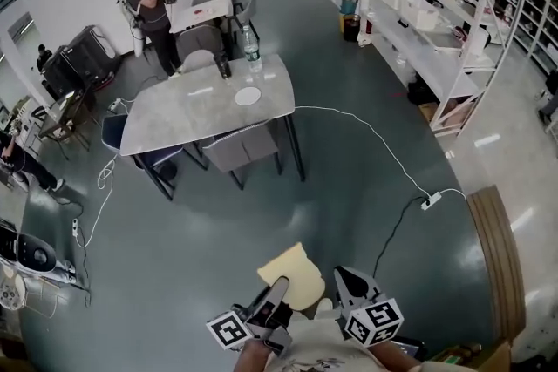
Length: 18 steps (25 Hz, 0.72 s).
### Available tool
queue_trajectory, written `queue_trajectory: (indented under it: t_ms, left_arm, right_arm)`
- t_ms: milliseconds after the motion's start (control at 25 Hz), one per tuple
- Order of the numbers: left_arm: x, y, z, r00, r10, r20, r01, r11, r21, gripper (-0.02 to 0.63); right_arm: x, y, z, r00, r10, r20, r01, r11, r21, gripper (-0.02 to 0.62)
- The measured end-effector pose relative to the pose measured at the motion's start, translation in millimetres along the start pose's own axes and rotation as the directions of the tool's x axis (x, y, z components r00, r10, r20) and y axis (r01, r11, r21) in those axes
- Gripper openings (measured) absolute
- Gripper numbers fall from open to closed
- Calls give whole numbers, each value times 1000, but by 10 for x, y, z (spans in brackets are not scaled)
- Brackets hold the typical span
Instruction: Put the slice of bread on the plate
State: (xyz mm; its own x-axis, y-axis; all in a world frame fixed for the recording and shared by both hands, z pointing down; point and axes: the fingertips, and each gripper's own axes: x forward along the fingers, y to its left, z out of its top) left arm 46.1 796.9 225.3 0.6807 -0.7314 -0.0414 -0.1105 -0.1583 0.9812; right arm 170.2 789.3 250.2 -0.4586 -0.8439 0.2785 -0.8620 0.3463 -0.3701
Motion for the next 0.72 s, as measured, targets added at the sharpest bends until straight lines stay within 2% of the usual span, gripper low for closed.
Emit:
queue_trajectory:
  t_ms: [160, 360, 560, 720]
  left_arm:
    - [197, -3, -88, 1000, 3, -17, -5, 998, -69, 100]
    - [492, 0, 133, 998, -16, -60, 13, 998, -63, 100]
    - [813, 300, 631, 998, -23, -63, 19, 997, -74, 100]
    - [1091, 363, 1307, 997, -46, -65, 42, 997, -65, 100]
  right_arm:
    - [-103, -284, -67, 997, -63, -39, 65, 997, 41, 5]
    - [153, -449, 165, 995, -101, -21, 102, 994, 39, 3]
    - [684, -622, 102, 988, -146, -58, 149, 988, 44, 5]
    - [1348, -432, 533, 992, -125, -15, 125, 992, -28, 5]
